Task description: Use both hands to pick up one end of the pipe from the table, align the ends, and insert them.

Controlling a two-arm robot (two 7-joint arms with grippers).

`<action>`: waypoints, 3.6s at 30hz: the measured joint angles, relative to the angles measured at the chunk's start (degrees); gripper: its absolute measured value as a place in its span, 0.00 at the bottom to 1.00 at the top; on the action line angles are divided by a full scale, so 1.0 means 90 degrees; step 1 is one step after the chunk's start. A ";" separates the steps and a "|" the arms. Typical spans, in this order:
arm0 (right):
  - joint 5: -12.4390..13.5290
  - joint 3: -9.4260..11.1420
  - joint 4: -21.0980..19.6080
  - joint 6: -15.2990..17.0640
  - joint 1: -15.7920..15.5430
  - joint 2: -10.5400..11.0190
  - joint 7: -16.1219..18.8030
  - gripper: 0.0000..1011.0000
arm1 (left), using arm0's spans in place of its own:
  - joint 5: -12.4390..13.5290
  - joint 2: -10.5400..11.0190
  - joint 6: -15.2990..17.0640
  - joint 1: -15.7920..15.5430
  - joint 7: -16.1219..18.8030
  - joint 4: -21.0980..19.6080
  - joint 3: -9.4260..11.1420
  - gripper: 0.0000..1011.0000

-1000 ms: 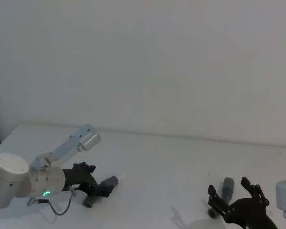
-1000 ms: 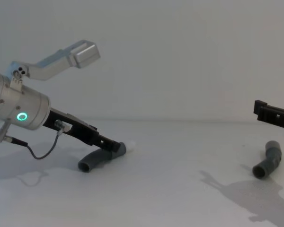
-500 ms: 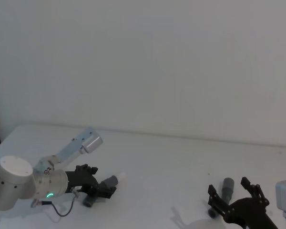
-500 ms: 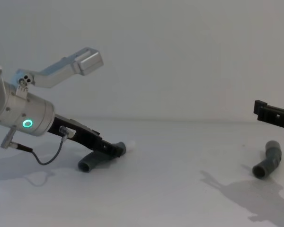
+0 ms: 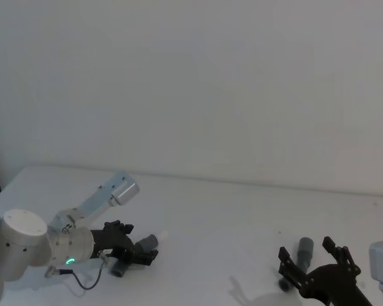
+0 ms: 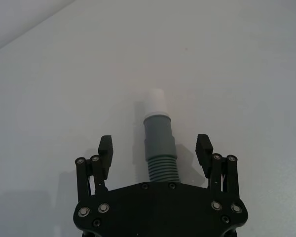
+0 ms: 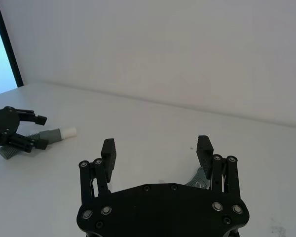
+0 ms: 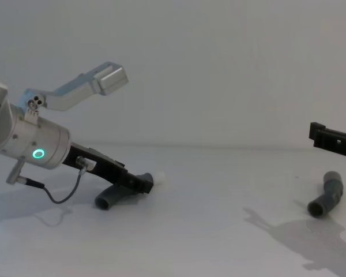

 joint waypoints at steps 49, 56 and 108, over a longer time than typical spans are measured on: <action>0.0000 0.0000 0.0000 0.0000 0.0000 0.0000 0.0000 0.99 | -0.0070 -0.0082 0.0075 0.0012 -0.0061 0.0001 -0.0087 0.21; 0.0000 0.0000 0.0000 0.0000 0.0000 0.0000 0.0000 0.99 | -0.0075 -0.0082 0.0075 0.0011 -0.0061 0.0000 -0.0086 0.16; 0.0000 0.0000 0.0000 0.0000 0.0000 0.0000 0.0000 0.99 | -0.0093 -0.0077 0.0124 0.0015 -0.0073 -0.0007 -0.0081 0.99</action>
